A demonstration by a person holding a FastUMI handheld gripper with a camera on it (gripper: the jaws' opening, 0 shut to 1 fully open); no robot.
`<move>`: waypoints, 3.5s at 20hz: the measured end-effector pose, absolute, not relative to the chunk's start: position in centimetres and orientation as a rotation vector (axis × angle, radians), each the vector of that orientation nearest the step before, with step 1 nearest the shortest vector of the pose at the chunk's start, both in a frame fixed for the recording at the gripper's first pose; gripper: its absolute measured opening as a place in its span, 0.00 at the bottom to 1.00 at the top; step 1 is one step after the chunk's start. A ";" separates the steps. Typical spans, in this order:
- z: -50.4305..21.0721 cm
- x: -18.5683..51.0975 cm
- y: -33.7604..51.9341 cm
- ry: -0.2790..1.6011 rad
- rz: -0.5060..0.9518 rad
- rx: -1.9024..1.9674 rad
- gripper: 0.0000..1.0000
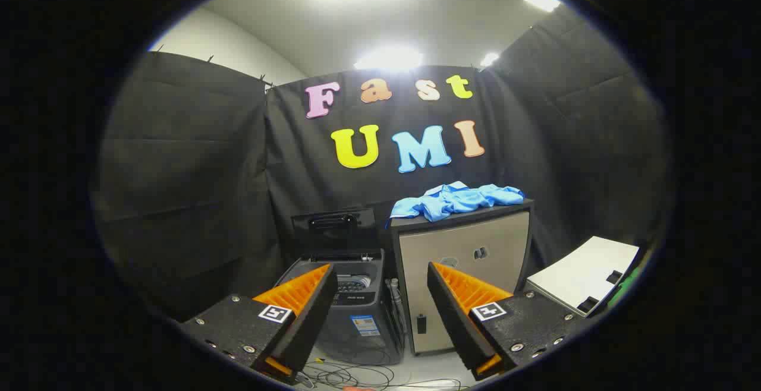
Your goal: Put the clothes into the washing machine and then close the washing machine lid.
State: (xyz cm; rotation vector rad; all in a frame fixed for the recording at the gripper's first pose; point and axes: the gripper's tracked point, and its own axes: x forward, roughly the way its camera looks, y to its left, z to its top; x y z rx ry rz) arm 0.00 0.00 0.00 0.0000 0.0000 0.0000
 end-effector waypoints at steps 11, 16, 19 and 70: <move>-0.3 0.4 0.9 0.009 0.018 0.022 0.94; 0.1 0.7 1.6 0.005 0.038 0.030 0.94; 0.2 0.6 1.5 0.001 0.044 0.030 0.94; 3.7 41.4 -18.9 0.466 -0.183 -0.048 0.96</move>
